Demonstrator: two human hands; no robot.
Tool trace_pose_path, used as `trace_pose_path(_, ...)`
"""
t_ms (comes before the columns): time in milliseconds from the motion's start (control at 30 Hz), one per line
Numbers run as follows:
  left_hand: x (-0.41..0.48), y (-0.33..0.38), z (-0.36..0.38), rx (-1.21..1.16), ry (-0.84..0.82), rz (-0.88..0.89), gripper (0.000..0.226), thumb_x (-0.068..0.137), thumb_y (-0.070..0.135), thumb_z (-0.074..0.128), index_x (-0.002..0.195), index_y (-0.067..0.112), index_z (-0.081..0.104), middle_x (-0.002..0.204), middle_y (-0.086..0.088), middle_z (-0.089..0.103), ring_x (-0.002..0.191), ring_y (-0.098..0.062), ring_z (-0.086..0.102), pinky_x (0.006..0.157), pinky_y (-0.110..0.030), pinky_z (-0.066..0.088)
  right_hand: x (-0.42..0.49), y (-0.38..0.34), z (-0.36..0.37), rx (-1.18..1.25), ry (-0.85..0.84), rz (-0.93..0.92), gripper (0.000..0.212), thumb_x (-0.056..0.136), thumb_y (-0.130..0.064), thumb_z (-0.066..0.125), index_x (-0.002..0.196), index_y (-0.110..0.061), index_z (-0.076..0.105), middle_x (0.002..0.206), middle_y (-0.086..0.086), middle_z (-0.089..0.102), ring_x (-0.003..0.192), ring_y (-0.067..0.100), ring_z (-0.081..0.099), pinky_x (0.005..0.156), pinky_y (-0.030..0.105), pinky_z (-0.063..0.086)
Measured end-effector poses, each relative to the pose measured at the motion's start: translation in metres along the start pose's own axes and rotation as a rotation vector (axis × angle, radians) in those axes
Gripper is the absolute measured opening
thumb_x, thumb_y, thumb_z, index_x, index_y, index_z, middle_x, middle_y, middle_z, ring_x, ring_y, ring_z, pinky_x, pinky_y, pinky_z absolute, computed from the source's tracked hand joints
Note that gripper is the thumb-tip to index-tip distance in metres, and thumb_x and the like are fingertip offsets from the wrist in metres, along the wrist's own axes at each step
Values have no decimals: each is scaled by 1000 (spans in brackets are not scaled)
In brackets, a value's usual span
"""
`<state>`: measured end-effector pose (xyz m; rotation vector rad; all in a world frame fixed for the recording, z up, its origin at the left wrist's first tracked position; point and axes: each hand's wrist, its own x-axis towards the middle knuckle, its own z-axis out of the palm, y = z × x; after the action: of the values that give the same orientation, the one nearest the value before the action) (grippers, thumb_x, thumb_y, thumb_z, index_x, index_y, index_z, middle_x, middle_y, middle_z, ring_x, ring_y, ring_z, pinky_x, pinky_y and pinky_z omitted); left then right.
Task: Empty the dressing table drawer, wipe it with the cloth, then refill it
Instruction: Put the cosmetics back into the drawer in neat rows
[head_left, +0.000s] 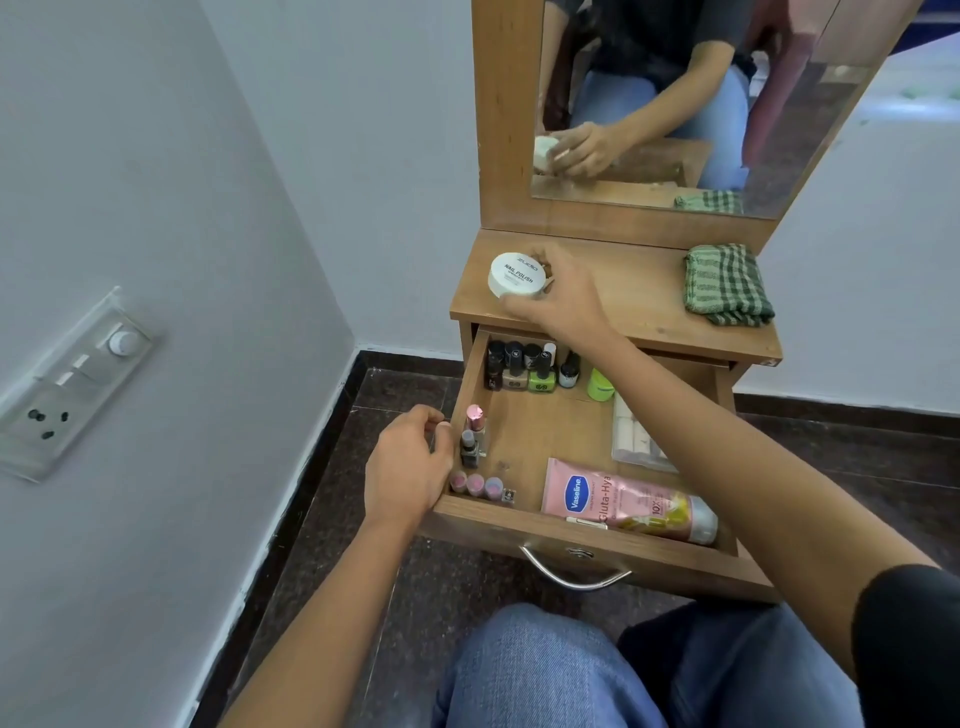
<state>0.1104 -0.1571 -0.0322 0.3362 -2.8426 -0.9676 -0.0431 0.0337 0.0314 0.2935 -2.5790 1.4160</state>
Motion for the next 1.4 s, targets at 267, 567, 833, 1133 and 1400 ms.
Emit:
trace_pose_path(267,0,0,0,-5,7,9,21,96,34,51,106,23,65,96,7,66,81,-8,62,64,-23,48,-97,37,3,-128,-149,-115,61,67,-27,79,120,-16,53,113,-5,53,102,12,46,82,22,37)
trace_pose_path(567,0,2,-1,6,1,-8,19,96,33,51,105,24,65,97,7,66,82,-7,60,62,-22,42,-102,71,36,-340,-431,17,61,72,-21,79,127,-16,51,130,7,52,121,22,45,98,31,38)
trace_pose_path(833,0,1,0,1,13,17,21,96,33,51,107,22,65,98,6,66,82,-9,60,68,-27,48,-109,77,39,-257,-329,59,51,74,-8,77,123,-10,62,120,11,54,103,22,58,94,34,49)
trace_pose_path(1133,0,0,0,10,10,15,22,96,33,51,109,23,65,100,6,67,83,-8,60,66,-24,45,-102,67,52,-235,-323,77,47,81,-4,71,126,-4,59,117,13,54,92,14,55,85,19,46)
trace_pose_path(1400,0,0,0,6,6,12,21,96,34,51,107,23,65,99,6,67,83,-7,60,70,-26,49,-103,66,52,-236,-333,91,46,82,-1,69,127,-4,59,123,14,52,105,25,59,89,15,43)
